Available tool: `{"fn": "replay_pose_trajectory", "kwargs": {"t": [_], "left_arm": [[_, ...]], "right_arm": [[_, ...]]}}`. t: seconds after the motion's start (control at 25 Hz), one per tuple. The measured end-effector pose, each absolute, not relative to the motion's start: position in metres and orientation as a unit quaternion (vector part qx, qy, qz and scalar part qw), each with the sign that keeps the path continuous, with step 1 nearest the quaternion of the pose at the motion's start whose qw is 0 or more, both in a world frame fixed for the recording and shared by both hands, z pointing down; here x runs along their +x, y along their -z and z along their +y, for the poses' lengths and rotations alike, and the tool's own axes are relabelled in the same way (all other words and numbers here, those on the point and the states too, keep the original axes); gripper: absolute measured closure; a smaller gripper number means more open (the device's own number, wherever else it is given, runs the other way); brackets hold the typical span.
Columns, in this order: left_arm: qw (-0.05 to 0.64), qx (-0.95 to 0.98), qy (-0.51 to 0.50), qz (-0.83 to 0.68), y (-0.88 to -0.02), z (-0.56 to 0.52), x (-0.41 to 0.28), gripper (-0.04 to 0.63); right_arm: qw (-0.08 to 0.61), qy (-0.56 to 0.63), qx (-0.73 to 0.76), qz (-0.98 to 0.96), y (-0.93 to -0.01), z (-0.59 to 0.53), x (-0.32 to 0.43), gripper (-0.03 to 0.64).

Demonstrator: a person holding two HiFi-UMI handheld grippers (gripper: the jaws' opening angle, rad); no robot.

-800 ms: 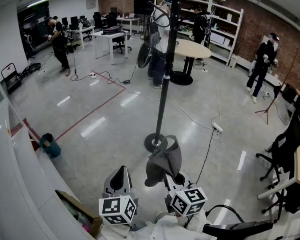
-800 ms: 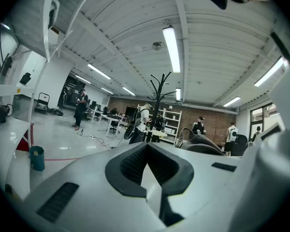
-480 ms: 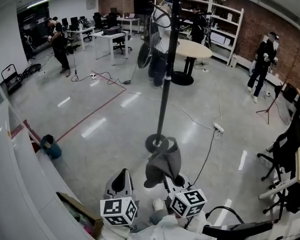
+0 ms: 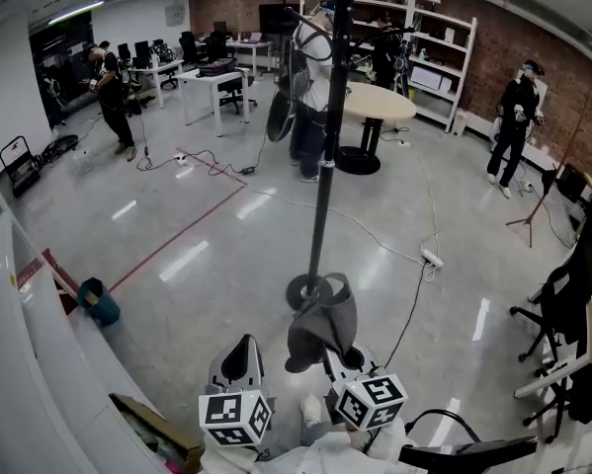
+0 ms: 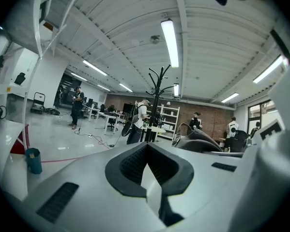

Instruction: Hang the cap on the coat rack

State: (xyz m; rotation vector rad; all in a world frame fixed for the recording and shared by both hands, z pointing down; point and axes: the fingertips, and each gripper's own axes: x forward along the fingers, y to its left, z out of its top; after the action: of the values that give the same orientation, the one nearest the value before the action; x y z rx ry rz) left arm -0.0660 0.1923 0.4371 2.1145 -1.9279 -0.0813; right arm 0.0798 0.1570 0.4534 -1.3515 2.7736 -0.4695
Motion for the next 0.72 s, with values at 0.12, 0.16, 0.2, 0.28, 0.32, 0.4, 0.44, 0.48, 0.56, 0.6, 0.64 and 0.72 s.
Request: {"fn": "replay_pose_trajectory", "kwargs": {"t": [0.12, 0.16, 0.2, 0.28, 0.32, 0.4, 0.44, 0.48, 0.56, 0.6, 0.64, 0.72], "left_arm": [[0.137, 0.731, 0.026, -0.668, -0.437, 0.177, -0.066, 0.612], [0.138, 0.731, 0.025, -0.668, -0.438, 0.172, -0.066, 0.612], [0.138, 0.731, 0.023, -0.668, -0.438, 0.167, -0.066, 0.613], [0.138, 0.731, 0.022, -0.668, -0.438, 0.157, -0.068, 0.612], [0.137, 0.730, 0.022, -0.669, -0.436, 0.151, -0.069, 0.612], [0.137, 0.727, 0.022, -0.672, -0.433, 0.139, -0.071, 0.613], [0.138, 0.726, 0.021, -0.673, -0.432, 0.132, -0.072, 0.612], [0.137, 0.726, 0.021, -0.674, -0.432, 0.126, -0.071, 0.612], [0.137, 0.726, 0.019, -0.674, -0.433, 0.112, -0.069, 0.612], [0.138, 0.726, 0.019, -0.674, -0.434, 0.106, -0.068, 0.612], [0.140, 0.726, 0.018, -0.673, -0.435, 0.100, -0.067, 0.612], [0.141, 0.726, 0.016, -0.673, -0.437, 0.086, -0.065, 0.612]], "right_arm": [[0.011, 0.153, -0.431, 0.889, -0.454, 0.142, 0.079, 0.595], [0.011, 0.154, -0.430, 0.889, -0.455, 0.136, 0.078, 0.595], [0.011, 0.155, -0.429, 0.890, -0.455, 0.131, 0.076, 0.595], [0.010, 0.153, -0.426, 0.892, -0.454, 0.120, 0.073, 0.595], [0.010, 0.152, -0.424, 0.893, -0.452, 0.115, 0.071, 0.595], [0.010, 0.151, -0.420, 0.895, -0.448, 0.102, 0.068, 0.595], [0.011, 0.151, -0.419, 0.895, -0.447, 0.095, 0.068, 0.595], [0.012, 0.151, -0.418, 0.896, -0.447, 0.088, 0.068, 0.595], [0.011, 0.152, -0.416, 0.896, -0.448, 0.075, 0.069, 0.595], [0.010, 0.152, -0.415, 0.897, -0.449, 0.068, 0.069, 0.595], [0.009, 0.153, -0.414, 0.897, -0.450, 0.061, 0.070, 0.595], [0.007, 0.155, -0.412, 0.898, -0.452, 0.049, 0.071, 0.595]]}}
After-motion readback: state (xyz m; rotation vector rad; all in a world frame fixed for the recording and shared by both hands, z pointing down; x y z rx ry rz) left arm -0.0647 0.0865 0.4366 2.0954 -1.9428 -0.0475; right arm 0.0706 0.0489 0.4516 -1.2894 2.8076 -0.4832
